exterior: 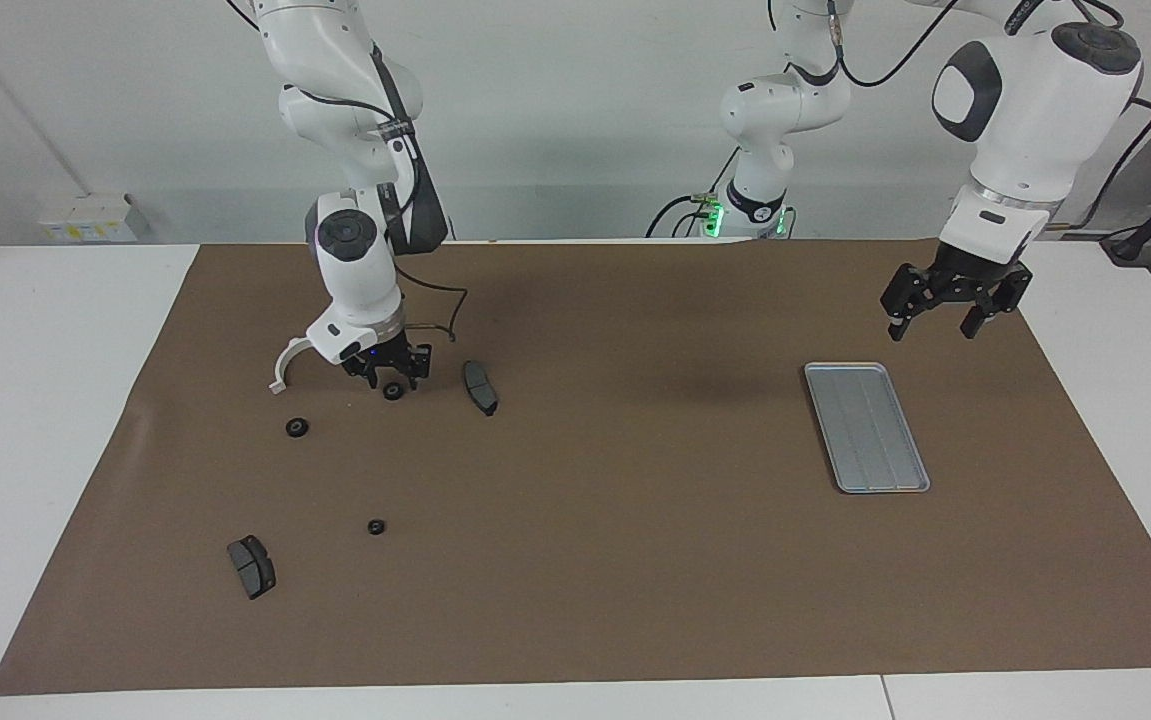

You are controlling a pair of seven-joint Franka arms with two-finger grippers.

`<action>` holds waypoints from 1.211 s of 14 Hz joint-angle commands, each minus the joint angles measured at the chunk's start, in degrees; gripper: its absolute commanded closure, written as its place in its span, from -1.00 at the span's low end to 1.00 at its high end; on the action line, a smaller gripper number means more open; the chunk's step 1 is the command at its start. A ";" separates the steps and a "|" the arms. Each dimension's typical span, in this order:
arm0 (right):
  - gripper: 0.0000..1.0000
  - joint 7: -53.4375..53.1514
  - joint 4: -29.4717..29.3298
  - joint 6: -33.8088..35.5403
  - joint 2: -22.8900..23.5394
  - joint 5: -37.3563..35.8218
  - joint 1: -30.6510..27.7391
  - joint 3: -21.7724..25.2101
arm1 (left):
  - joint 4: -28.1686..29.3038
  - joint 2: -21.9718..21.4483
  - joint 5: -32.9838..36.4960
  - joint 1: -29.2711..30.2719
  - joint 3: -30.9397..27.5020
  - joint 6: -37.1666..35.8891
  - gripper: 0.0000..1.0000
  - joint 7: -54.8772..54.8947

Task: Place bearing gear from tray to pile

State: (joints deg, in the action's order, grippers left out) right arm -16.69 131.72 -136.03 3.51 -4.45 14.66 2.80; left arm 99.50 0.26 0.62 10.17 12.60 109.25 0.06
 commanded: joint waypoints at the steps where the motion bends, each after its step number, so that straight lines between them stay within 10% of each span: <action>1: -1.00 1.49 -6.27 5.83 -2.28 0.84 -1.04 0.10 | -0.18 -0.61 -0.62 0.47 -0.21 -1.33 -1.00 0.56; 17: -1.00 13.00 -41.80 42.15 -4.57 3.04 -15.45 0.54 | -0.18 -0.87 -0.53 -0.50 0.41 -1.33 -1.00 0.73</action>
State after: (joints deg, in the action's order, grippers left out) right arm -5.77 93.98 -96.56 -3.51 -2.24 0.26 3.78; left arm 99.50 0.25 0.62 10.02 13.02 109.21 0.06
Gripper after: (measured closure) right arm 0.000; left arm 0.000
